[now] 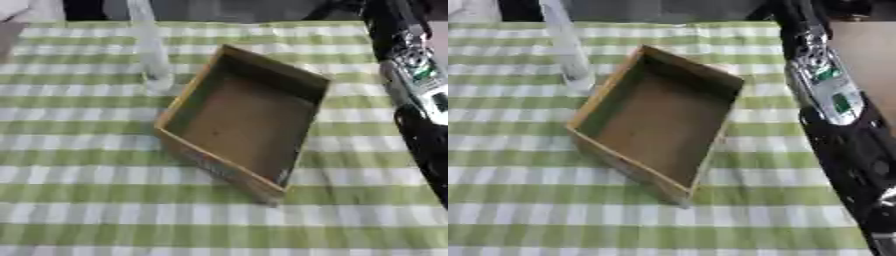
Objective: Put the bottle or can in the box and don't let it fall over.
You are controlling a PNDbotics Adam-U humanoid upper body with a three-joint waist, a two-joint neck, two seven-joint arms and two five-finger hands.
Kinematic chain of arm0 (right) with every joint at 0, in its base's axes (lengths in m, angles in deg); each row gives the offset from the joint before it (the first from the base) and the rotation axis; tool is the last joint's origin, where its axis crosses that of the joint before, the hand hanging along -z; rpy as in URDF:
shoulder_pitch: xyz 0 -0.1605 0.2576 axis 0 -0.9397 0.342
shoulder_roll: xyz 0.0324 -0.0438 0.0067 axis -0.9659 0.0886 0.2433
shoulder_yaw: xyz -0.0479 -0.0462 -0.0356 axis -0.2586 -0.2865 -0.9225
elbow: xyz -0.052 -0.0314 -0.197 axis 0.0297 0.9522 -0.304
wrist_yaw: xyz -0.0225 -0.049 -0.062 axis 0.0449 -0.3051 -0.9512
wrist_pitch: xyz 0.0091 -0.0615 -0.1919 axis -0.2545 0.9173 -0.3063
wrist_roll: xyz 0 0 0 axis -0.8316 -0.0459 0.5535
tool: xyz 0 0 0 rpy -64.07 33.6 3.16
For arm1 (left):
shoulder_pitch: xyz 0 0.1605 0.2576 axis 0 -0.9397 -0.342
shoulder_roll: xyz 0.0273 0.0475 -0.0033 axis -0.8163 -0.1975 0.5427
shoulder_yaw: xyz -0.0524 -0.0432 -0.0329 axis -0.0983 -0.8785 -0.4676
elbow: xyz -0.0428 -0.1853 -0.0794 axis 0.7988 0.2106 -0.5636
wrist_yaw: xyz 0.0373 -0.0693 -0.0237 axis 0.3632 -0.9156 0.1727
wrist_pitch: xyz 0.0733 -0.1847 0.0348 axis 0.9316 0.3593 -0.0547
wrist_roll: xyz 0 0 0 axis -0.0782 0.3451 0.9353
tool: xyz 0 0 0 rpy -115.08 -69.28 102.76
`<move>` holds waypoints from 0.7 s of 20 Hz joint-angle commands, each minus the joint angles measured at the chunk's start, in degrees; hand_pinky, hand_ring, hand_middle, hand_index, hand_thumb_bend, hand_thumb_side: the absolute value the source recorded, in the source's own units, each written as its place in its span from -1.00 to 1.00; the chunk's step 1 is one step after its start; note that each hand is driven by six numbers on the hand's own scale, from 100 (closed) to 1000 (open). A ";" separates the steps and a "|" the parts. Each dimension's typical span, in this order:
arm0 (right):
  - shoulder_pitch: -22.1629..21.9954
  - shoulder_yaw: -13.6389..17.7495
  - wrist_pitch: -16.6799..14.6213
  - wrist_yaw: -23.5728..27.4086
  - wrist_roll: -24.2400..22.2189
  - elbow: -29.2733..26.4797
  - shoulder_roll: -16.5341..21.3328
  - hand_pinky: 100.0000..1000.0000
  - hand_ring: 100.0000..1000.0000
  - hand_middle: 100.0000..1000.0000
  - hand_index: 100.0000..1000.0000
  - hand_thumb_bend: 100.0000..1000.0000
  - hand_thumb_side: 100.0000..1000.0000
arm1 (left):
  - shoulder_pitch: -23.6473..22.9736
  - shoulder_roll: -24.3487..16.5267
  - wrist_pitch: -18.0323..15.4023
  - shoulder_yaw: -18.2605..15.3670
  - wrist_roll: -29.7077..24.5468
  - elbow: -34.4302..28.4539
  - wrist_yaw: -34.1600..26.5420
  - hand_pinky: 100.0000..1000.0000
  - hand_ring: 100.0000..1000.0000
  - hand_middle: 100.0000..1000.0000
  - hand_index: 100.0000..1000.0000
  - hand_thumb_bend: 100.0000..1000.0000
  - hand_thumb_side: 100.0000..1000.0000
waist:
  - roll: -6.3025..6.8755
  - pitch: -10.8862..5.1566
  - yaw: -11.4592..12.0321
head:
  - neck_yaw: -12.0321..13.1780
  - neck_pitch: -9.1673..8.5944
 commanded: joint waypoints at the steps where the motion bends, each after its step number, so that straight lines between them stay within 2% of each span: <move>1: 0.99 0.23 -0.10 0.05 0.03 -0.77 1.34 0.77 0.59 0.71 0.70 -1.00 0.37 | 0.93 -2.00 0.05 -0.37 -0.17 -0.75 0.34 0.92 0.43 0.44 0.57 -0.37 0.27 | 0.14 -1.29 0.05 | 0.04 -0.52; 13: 1.02 0.23 -0.16 0.11 0.22 -0.69 1.28 0.78 0.59 0.72 0.71 -1.00 0.38 | 1.72 -2.20 0.50 0.72 -1.47 -0.62 1.06 0.93 0.44 0.46 0.60 -0.32 0.23 | 0.00 -1.23 0.12 | -0.44 0.13; 14: 1.04 0.22 -0.17 0.12 0.23 -0.69 1.26 0.78 0.59 0.72 0.71 -1.00 0.38 | 2.02 -2.26 0.67 1.10 -1.87 -0.52 1.35 0.93 0.44 0.46 0.61 -0.35 0.28 | -0.02 -1.23 0.11 | -0.40 0.10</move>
